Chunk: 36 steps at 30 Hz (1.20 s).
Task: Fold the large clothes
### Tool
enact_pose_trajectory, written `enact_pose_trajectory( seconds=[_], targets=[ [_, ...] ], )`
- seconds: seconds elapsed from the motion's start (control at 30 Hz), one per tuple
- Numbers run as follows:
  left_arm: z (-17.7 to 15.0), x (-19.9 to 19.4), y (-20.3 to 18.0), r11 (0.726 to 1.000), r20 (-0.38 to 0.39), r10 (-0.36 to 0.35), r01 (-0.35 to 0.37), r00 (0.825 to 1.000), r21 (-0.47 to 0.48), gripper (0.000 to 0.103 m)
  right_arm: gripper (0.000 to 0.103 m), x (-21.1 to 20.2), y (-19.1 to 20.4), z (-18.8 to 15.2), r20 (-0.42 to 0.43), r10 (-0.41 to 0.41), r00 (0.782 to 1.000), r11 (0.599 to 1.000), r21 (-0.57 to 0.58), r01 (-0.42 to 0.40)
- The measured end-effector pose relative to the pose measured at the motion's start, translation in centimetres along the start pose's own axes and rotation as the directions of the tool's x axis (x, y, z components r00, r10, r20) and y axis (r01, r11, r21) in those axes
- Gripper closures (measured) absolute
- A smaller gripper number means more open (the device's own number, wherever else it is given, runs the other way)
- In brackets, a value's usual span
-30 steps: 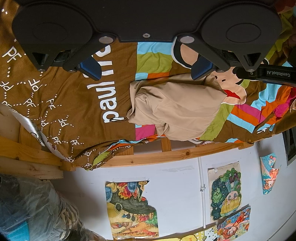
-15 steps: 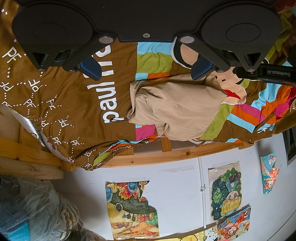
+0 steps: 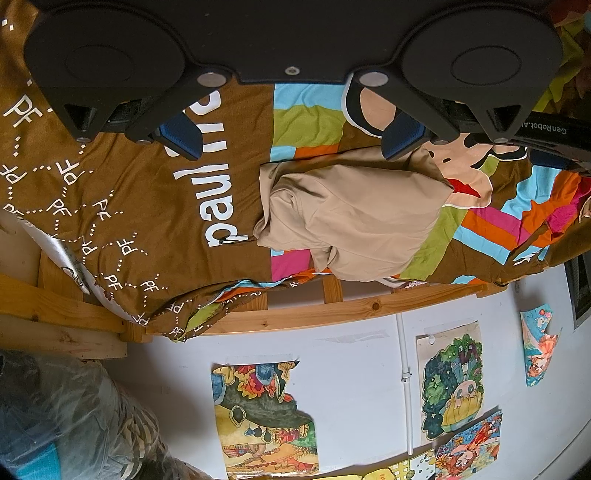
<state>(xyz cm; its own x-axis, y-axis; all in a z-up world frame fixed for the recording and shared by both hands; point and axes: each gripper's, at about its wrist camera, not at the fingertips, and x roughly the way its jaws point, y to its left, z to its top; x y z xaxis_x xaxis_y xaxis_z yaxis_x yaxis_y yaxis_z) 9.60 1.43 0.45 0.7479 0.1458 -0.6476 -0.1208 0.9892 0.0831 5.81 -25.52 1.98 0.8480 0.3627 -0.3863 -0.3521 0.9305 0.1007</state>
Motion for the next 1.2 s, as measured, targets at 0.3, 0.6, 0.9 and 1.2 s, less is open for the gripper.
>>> enact_pose_trajectory(
  seconds=[0.3,0.6,0.9,1.2],
  targets=[
    [0.08,-0.15,0.02,1.000,0.011,-0.003,0.003,1.000,0.021,0.001,0.001,0.00,0.15,-0.11,-0.003,-0.001,1.000,1.000,0.002,0.001],
    [0.09,-0.27,-0.08,0.999,0.026,0.000,-0.001,1.000,0.042,0.001,0.001,0.03,0.05,-0.06,-0.004,0.001,1.000,1.000,0.004,-0.001],
    [0.08,-0.34,-0.08,0.999,0.037,0.004,-0.006,0.999,0.052,0.001,0.001,0.03,0.08,-0.03,-0.004,0.000,1.000,1.000,0.004,0.000],
    [0.11,-0.19,0.15,0.999,0.027,0.005,-0.006,1.000,0.044,0.001,0.001,0.02,0.11,-0.01,-0.005,0.000,1.000,1.000,0.006,0.000]
  ],
)
